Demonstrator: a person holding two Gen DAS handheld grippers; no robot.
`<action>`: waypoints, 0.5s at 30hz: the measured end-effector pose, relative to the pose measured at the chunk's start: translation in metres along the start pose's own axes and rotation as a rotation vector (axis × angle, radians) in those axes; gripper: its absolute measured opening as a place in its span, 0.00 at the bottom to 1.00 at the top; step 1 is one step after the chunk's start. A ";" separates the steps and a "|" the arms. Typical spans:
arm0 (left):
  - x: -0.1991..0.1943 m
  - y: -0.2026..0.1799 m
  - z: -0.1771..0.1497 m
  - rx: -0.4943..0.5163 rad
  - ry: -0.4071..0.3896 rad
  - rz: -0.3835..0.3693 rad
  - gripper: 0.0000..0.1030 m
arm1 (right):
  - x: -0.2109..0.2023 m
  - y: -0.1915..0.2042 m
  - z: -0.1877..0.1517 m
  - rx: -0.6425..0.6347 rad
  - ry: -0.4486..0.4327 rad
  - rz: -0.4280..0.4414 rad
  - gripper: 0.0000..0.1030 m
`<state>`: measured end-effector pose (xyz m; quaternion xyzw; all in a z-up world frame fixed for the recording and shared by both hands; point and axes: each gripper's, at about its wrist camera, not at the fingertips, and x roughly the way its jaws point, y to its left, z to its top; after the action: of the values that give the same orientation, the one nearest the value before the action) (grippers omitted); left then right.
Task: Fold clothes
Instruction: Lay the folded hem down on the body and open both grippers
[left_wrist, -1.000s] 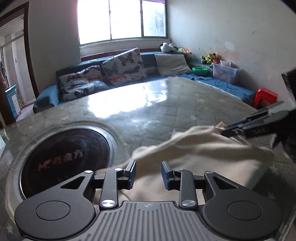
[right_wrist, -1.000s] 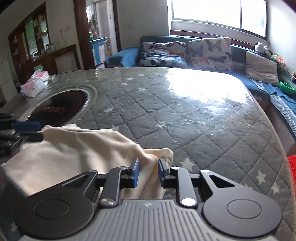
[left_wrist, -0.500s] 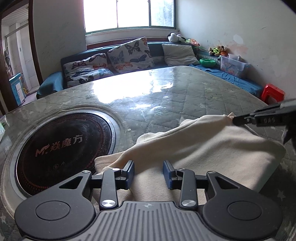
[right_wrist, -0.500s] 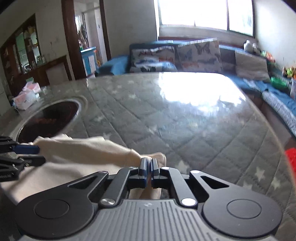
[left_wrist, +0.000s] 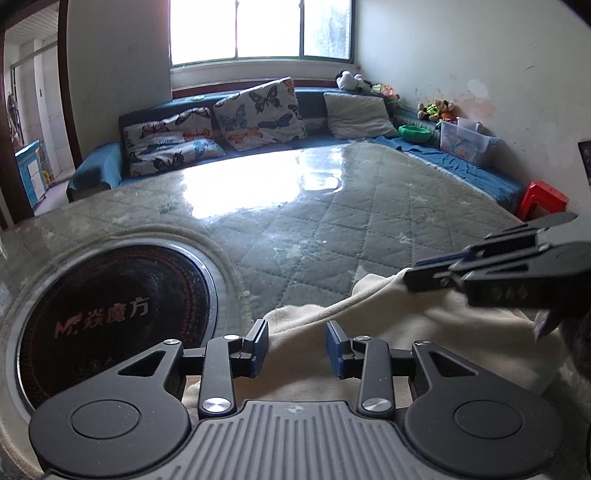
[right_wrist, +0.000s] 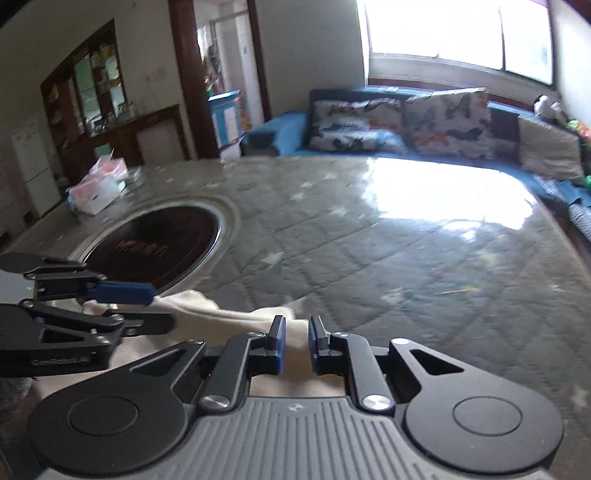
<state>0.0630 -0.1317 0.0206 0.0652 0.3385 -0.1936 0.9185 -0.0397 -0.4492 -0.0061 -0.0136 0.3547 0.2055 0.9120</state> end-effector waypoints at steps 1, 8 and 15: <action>0.002 0.001 0.000 -0.002 0.002 0.006 0.36 | 0.006 0.001 0.000 -0.001 0.013 -0.006 0.12; -0.005 0.002 -0.005 -0.017 -0.001 0.020 0.49 | -0.003 -0.002 -0.001 -0.006 0.006 -0.039 0.16; -0.044 -0.011 -0.019 0.017 -0.066 0.007 0.71 | -0.049 -0.003 -0.019 -0.039 -0.005 -0.014 0.17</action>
<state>0.0167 -0.1230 0.0350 0.0679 0.3061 -0.1952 0.9293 -0.0831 -0.4730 0.0111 -0.0333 0.3485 0.2062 0.9138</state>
